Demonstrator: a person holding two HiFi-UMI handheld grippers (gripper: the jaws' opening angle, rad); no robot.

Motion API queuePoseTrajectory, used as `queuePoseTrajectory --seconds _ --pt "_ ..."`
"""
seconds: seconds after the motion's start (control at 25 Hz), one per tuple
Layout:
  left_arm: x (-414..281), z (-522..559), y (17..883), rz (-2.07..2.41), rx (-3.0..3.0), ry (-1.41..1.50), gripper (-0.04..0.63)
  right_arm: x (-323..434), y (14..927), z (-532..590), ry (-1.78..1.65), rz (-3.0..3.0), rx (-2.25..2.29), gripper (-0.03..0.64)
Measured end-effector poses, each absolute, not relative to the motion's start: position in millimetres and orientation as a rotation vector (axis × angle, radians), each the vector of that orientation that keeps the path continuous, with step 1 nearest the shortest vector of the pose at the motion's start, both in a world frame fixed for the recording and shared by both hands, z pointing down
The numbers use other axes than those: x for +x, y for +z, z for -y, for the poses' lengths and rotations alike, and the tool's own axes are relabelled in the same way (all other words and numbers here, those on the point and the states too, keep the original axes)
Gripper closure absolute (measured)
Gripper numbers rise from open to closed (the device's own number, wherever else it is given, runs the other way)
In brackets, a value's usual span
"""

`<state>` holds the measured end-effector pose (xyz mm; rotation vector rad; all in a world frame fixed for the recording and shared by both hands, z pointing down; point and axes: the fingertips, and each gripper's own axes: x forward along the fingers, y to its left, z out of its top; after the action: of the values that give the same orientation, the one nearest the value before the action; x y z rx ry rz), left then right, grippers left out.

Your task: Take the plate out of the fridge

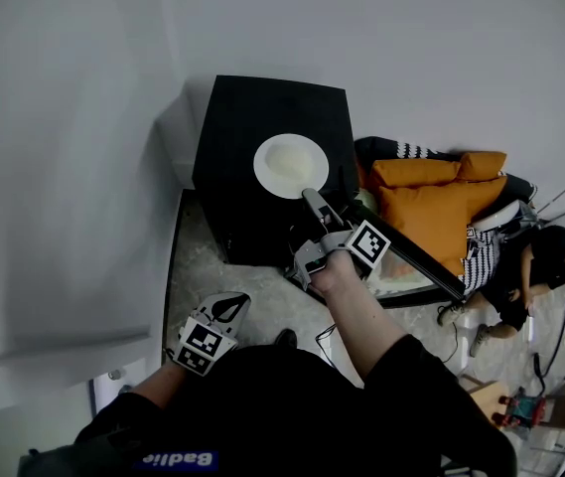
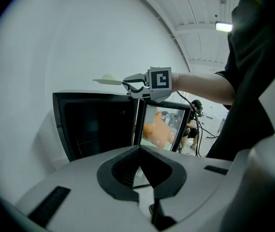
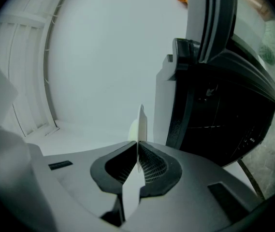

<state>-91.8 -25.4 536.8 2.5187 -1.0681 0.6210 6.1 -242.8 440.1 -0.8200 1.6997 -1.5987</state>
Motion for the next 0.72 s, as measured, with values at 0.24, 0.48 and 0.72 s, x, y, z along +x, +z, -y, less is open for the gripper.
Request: queuePoseTrajectory --seconds 0.24,0.48,0.72 --pt "-94.3 27.0 538.5 1.080 2.510 0.617 0.588 4.3 446.6 254.2 -1.600 -1.669 -0.852 0.600" --pt "-97.1 28.2 540.5 1.085 2.505 0.613 0.588 -0.4 457.0 261.9 -1.614 -1.638 -0.899 0.600" --pt "-96.4 28.7 539.9 1.089 2.500 0.608 0.588 -3.4 460.9 261.9 -1.637 -1.638 -0.931 0.600"
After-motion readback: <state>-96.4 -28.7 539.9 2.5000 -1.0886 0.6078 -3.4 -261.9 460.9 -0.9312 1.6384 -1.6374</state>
